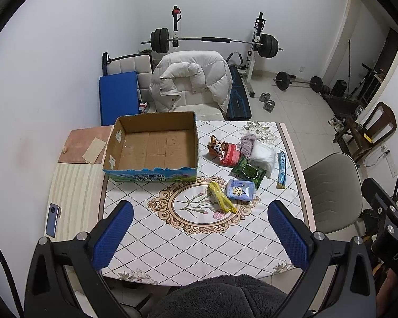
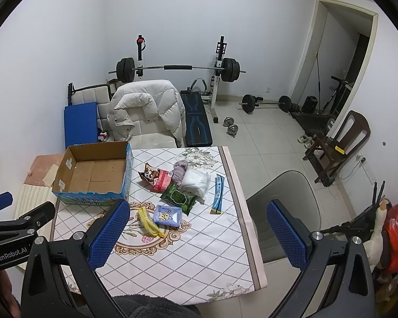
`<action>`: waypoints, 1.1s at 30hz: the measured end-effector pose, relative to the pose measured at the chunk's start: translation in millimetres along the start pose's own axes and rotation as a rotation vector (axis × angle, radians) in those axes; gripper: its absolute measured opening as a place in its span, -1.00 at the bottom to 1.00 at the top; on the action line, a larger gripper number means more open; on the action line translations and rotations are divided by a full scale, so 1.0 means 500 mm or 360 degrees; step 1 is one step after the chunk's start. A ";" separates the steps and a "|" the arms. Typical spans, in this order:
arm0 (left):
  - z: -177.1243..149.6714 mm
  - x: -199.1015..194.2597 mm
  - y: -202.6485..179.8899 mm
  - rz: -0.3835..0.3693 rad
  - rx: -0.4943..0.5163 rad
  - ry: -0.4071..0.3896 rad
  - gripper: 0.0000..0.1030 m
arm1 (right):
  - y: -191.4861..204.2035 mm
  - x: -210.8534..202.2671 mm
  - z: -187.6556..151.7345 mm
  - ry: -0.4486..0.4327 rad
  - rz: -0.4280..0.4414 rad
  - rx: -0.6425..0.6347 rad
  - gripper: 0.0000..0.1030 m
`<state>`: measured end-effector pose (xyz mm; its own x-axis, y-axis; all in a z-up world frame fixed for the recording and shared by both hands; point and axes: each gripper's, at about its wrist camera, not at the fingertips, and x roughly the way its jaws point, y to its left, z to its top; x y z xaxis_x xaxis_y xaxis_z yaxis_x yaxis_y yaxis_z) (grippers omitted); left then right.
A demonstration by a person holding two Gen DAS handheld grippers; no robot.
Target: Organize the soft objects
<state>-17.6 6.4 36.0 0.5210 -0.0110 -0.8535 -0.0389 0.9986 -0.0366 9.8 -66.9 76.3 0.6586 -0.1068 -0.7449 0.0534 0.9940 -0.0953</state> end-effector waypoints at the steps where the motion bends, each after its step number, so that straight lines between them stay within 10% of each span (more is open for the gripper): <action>1: 0.000 0.000 0.001 0.0001 0.0001 0.0000 1.00 | 0.000 0.001 -0.001 -0.0001 0.0000 0.0000 1.00; 26: 0.000 0.005 0.006 -0.0002 -0.0006 -0.0010 1.00 | 0.031 0.016 0.022 -0.0008 0.0026 0.0008 1.00; 33: 0.025 0.126 0.030 0.0076 -0.0077 0.0084 1.00 | 0.032 0.178 0.027 0.0063 0.0101 -0.0147 1.00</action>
<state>25.2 21.6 -11.8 0.4717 0.0328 -0.8812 -0.1043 0.9944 -0.0188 79.5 -60.2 17.5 0.6281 -0.0465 -0.7767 -0.0579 0.9926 -0.1063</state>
